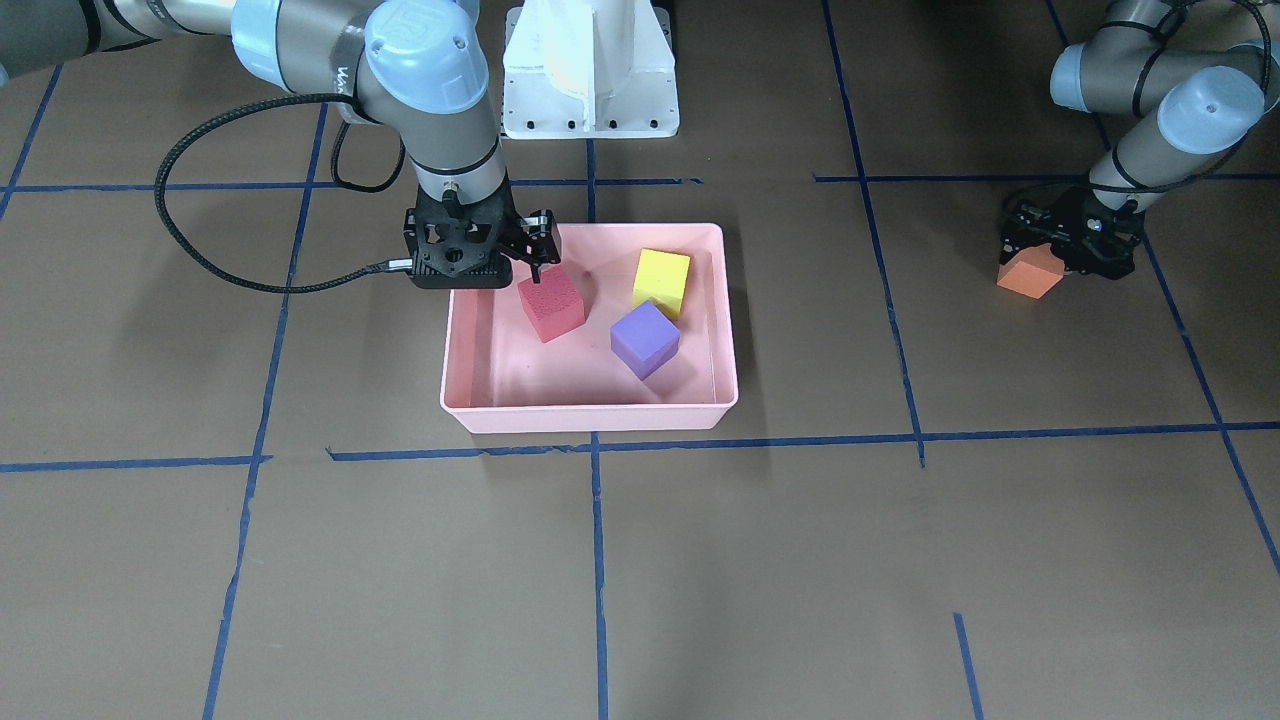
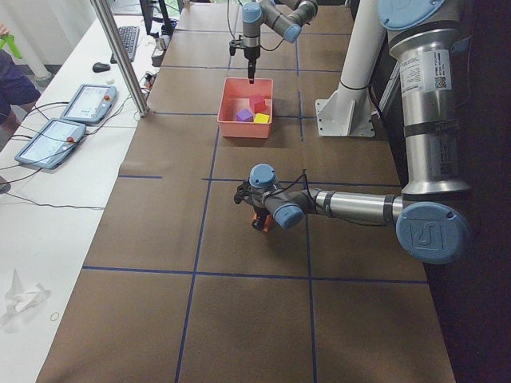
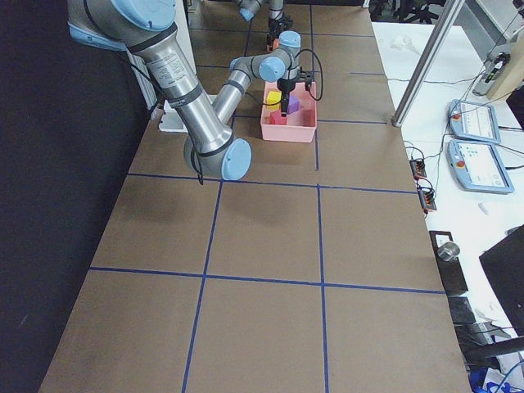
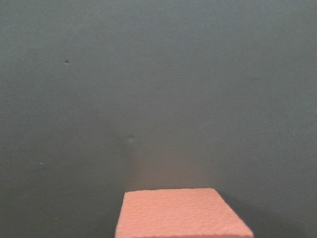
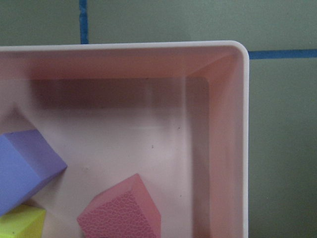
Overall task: Place blocks into pink bin with both arms
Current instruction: 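Grasp the orange cube with the left gripper while the right gripper hovers over the bin, then carry the orange cube into the pink bin and release it while the right arm withdraws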
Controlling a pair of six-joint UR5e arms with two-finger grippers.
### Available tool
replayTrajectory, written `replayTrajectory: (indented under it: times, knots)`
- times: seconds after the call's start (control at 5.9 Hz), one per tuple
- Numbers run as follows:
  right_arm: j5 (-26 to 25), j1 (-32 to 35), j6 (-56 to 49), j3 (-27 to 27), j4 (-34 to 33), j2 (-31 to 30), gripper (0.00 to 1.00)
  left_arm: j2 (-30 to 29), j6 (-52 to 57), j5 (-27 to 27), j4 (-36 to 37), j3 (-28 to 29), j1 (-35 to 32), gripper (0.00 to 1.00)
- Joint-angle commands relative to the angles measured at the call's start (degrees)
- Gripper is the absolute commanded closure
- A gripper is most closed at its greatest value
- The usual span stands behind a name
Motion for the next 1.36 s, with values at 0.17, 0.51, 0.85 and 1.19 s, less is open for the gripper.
replayTrajectory:
  times: [0.17,0.51,0.85,1.19]
  knots:
    - [0.15,2.48,-5.54,2.56,0.09,-2.92,0.00,-5.85,-0.12,-3.36,9.56,-6.13,-5.06,0.39]
    - [2.15,6.25,-13.43,4.42,0.18,-6.27,0.00,-18.12,-1.43,-3.01,34.35,-16.22,-5.88,0.39]
    - [5.15,12.47,-26.14,6.26,0.18,-11.62,0.00,-37.09,-14.10,-2.84,51.65,-16.72,-4.66,0.39]
    - [10.68,20.47,-41.00,6.45,0.18,-17.51,0.00,-49.51,-28.72,3.37,54.97,-12.01,4.54,0.38]
